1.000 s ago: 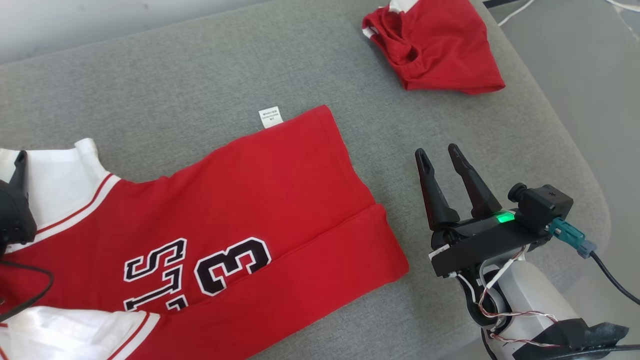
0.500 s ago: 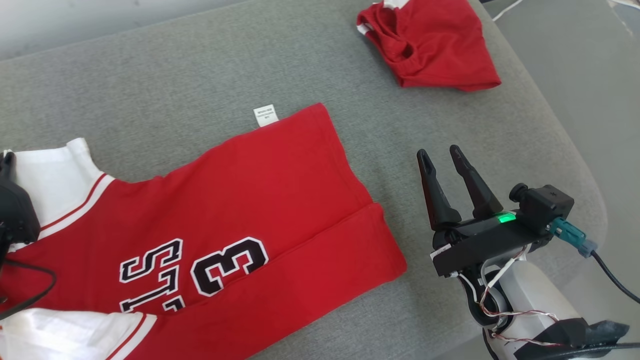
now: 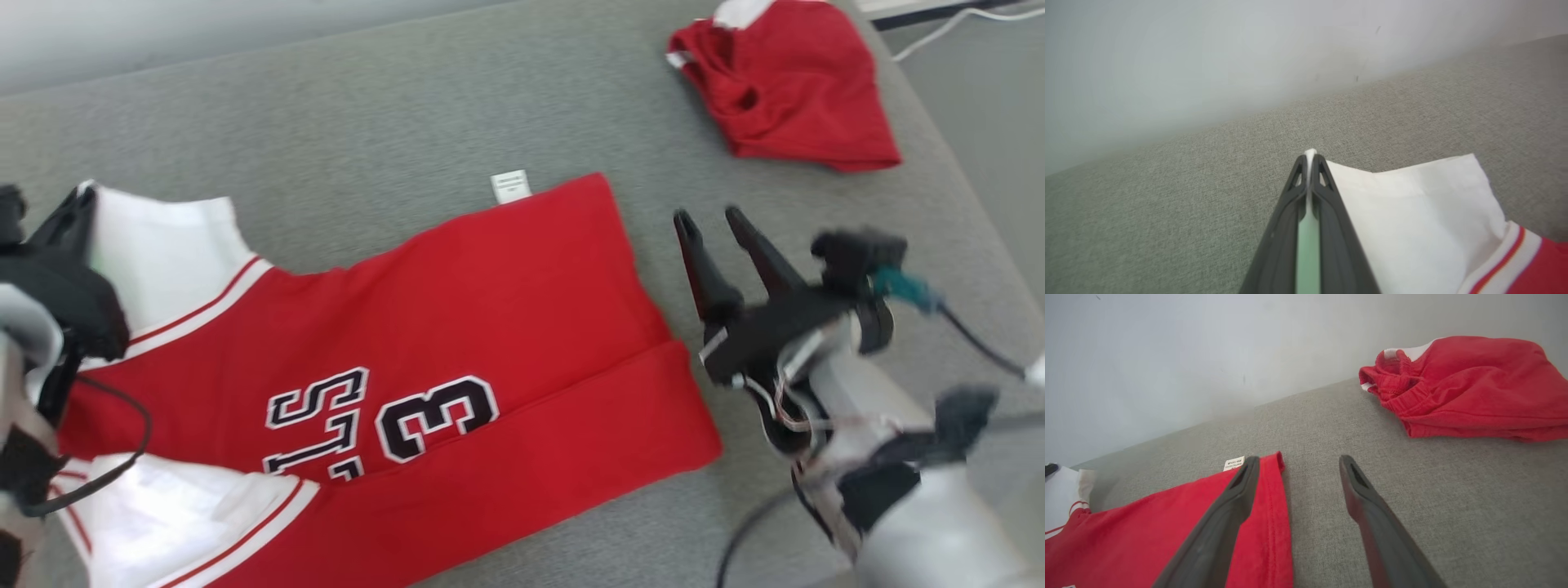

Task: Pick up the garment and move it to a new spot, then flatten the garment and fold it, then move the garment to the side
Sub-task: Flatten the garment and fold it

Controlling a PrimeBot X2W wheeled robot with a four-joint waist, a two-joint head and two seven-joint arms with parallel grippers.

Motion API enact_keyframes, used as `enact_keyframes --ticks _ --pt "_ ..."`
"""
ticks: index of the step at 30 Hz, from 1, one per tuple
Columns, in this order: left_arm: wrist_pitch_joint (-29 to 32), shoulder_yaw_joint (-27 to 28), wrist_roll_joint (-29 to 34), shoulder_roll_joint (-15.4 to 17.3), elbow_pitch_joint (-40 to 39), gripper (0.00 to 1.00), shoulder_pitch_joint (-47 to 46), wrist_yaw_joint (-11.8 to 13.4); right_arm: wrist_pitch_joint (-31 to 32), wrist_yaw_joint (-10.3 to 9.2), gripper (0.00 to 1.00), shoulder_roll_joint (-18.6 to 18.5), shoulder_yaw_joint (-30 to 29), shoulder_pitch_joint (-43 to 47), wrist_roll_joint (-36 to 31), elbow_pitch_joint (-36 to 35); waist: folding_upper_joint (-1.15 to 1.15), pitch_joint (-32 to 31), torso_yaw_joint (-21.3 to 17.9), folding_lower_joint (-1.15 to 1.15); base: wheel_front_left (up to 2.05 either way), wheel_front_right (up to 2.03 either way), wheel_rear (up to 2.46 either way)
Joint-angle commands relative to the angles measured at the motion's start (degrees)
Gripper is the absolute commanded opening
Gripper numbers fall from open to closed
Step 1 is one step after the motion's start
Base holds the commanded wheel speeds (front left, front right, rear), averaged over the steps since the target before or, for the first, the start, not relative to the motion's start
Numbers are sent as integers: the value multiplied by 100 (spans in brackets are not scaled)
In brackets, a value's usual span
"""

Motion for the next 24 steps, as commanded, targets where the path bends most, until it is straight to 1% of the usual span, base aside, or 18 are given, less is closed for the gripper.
enact_keyframes --ticks 1,8,13,18,24 --pt "-31 -14 -55 8 -18 0 5 -10 19 -5 100 12 52 -64 6 56 0 66 146 0 0 0 0" --pt "1 -160 -91 -134 -468 0 22 -3 281 -5 100 149 441 -980 482 1145 0 224 418 0 0 0 0" --pt "31 -222 -115 -185 -675 0 27 21 446 -5 100 297 705 -1474 789 1764 0 304 524 0 0 0 0" --pt "82 -288 -128 -240 -875 0 7 50 576 -5 100 388 893 -1858 1011 2335 0 393 610 0 0 0 0" --pt "125 -357 -132 -285 -1112 0 -58 60 541 -5 100 460 1041 -2177 1239 2735 0 548 710 0 0 0 0"
